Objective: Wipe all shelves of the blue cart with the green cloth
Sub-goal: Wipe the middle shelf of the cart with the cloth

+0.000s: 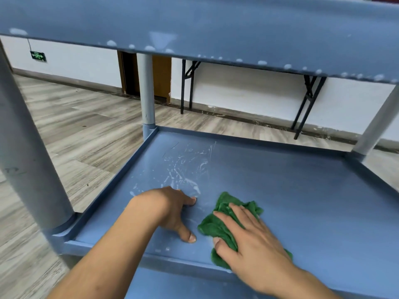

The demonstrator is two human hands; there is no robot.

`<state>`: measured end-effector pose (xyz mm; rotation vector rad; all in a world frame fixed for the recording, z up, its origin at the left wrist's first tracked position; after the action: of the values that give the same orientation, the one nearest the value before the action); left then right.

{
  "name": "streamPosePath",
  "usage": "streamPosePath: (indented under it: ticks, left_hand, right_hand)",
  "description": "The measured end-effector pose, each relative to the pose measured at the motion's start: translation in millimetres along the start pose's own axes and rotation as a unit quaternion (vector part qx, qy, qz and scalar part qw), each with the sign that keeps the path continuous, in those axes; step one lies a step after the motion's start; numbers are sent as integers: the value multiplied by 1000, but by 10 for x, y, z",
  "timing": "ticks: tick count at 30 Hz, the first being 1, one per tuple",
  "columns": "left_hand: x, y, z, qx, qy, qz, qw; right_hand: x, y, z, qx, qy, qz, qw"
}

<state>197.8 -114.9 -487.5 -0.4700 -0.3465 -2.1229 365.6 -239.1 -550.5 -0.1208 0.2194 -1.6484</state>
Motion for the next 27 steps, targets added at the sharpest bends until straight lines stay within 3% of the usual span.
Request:
streamPosePath:
  ticks: [6,18,27]
  left_hand:
    - [23,9,-21,-8,11,-11,1000]
    - [-22,-3,-32,-9,16,-22,1000]
    - [-75,-32,-43,9,-3,0,1000]
  right_hand:
    - [-883,112,-54,4,44,-19,999]
    - [-3083,540,-121,-4,29,-80,996]
    - [-3495,605,-137,3,33,-69,997]
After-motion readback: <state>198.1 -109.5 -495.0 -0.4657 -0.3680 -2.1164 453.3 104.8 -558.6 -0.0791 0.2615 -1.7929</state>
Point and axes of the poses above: each hand's wrist, its own x-axis away from the middle knuckle, its own z-axis out of the back of the hand, y = z × x, the point moved 2 cm from there along -x, towards the middle knuckle, and after that the axes turned 4 degrees about y, right-handed, at the moved point
